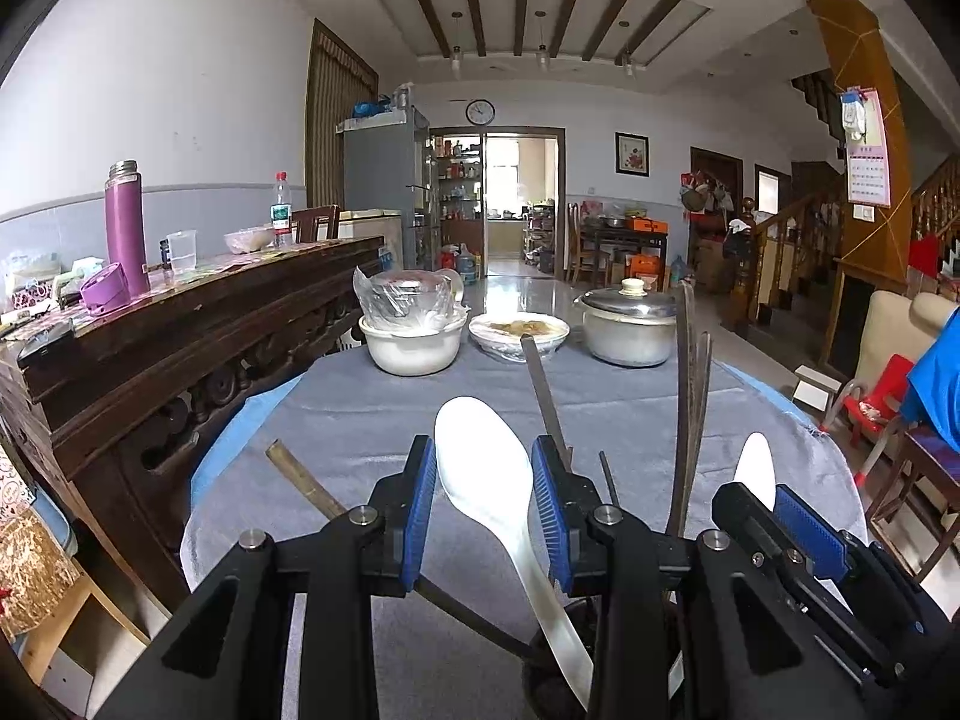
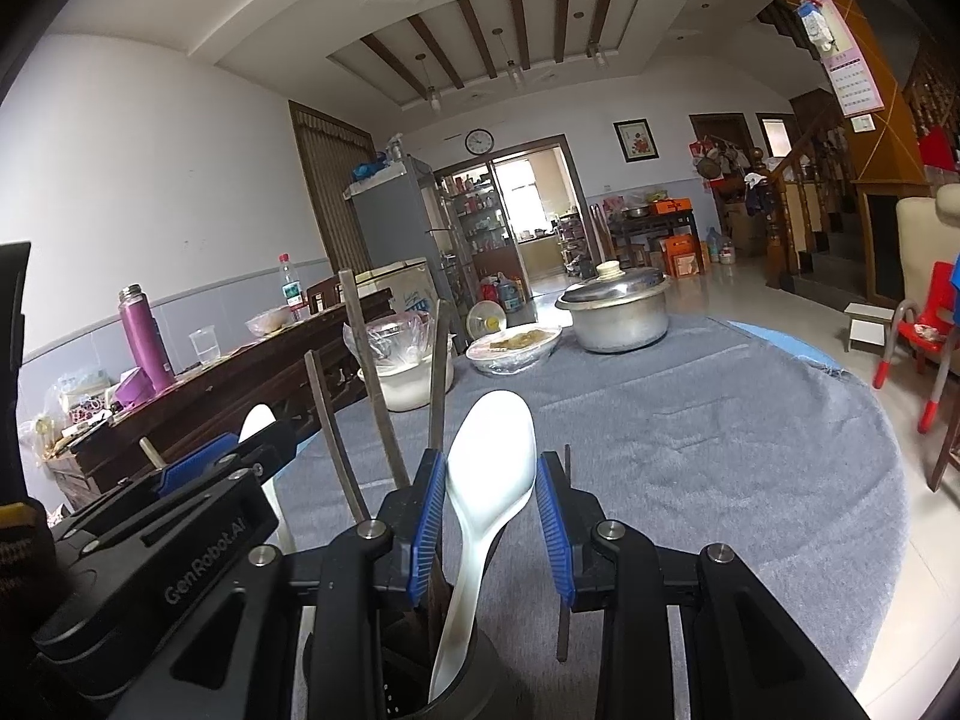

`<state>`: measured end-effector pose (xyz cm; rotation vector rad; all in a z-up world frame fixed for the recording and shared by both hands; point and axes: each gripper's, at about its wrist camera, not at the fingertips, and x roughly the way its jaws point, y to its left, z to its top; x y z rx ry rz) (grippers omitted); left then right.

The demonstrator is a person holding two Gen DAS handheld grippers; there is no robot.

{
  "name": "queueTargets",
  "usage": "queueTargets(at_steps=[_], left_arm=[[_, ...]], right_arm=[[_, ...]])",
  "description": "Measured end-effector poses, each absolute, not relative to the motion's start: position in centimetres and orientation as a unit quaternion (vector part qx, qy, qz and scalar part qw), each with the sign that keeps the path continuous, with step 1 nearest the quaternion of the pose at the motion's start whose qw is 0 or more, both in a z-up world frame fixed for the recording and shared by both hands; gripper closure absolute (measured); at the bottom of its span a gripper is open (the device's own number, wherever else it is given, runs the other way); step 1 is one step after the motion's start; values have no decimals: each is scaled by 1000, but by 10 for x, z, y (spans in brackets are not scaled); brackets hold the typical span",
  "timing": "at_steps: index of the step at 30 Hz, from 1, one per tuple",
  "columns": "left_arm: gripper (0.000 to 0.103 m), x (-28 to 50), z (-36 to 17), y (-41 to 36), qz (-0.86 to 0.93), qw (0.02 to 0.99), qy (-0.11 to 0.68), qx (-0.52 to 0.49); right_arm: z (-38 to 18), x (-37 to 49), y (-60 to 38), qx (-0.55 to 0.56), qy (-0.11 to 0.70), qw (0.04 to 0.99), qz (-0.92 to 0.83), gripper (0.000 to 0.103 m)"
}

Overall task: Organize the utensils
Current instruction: 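Lower both spoons into the mesh cup and open both grippers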

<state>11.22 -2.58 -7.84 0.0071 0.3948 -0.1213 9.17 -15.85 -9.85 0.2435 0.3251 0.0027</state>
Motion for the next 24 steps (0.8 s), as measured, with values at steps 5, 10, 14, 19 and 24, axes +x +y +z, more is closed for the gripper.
queueTargets(at_steps=[5,10,14,19,24], left_arm=[[68,108,-74,-19,-75,978,194,-10],[68,105,-70,-14,-91,978,187,-17],[68,106,-69,-13,-97,977,187,-17],[68,102,-64,-8,-96,978,181,-23],[67,94,-50,13,-84,980,174,-52]], right_arm=[[-98,90,-160,121,162,979,3,70],[-98,87,-160,116,164,980,3,70],[-98,86,-159,115,164,980,2,70],[-99,86,-157,110,165,980,4,70],[-101,84,-151,103,169,980,11,70]])
